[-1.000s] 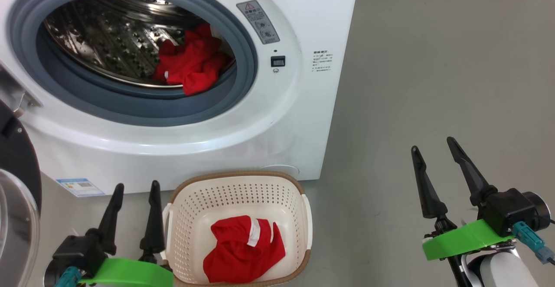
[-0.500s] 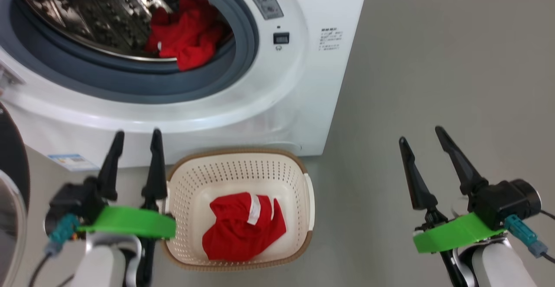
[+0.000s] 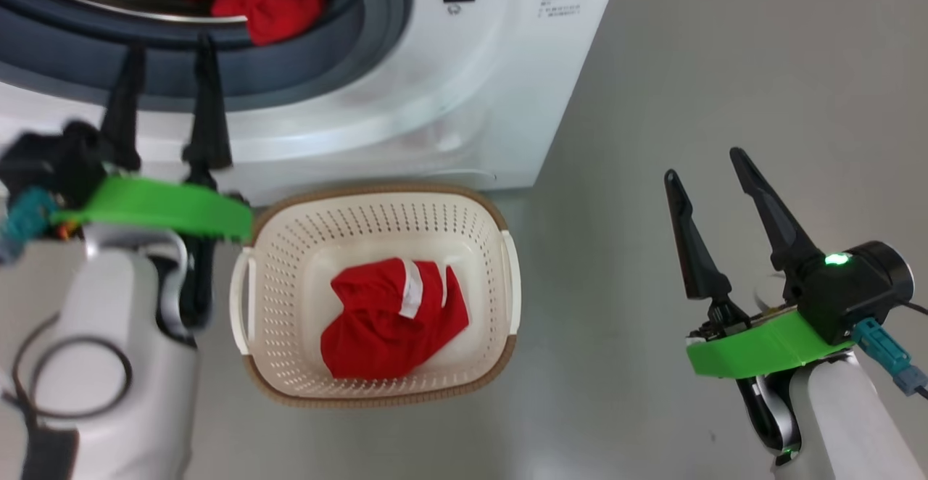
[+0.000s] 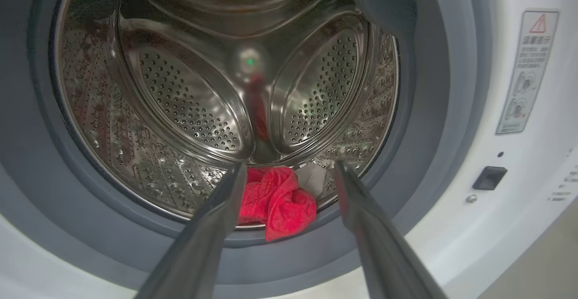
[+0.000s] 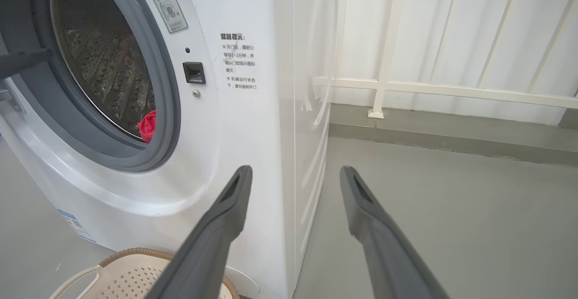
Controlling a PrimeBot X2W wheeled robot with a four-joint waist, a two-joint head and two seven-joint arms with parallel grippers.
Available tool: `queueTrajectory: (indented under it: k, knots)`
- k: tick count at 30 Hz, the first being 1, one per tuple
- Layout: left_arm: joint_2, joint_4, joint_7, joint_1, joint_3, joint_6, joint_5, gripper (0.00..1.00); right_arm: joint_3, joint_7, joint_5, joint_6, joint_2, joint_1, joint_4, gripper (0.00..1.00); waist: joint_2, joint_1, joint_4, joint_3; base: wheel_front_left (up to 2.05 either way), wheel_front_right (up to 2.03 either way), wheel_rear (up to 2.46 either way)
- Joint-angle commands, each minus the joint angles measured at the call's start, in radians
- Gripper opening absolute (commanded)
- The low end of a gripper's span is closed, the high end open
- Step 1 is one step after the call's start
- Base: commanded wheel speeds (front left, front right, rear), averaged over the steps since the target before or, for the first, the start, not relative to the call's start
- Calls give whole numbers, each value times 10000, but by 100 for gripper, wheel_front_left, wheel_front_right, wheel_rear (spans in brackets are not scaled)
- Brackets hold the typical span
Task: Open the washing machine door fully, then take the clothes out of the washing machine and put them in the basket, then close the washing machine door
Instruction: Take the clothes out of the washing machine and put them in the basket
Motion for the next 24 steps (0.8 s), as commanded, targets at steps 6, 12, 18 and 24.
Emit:
queueTrajectory:
  k: [6,12,18,24]
  knots:
    - [612,1026,262,-1697,251,-339,-279,100,324,-63,79,63,-4,-459,-380,100,0,0,-278,1039,0,0,0]
    - [795,2348,782,-3229,111,-367,-290,100,343,-63,114,63,-4,-791,-271,100,0,0,-366,1524,0,0,0]
    - [865,3588,1992,-4383,-43,-509,-625,100,566,-63,322,63,-4,-1079,-271,100,0,0,-493,1771,0,0,0]
    - [1107,4647,3089,-5052,-155,-422,-680,100,791,-63,455,63,-4,-1211,-221,100,0,0,-654,1931,0,0,0]
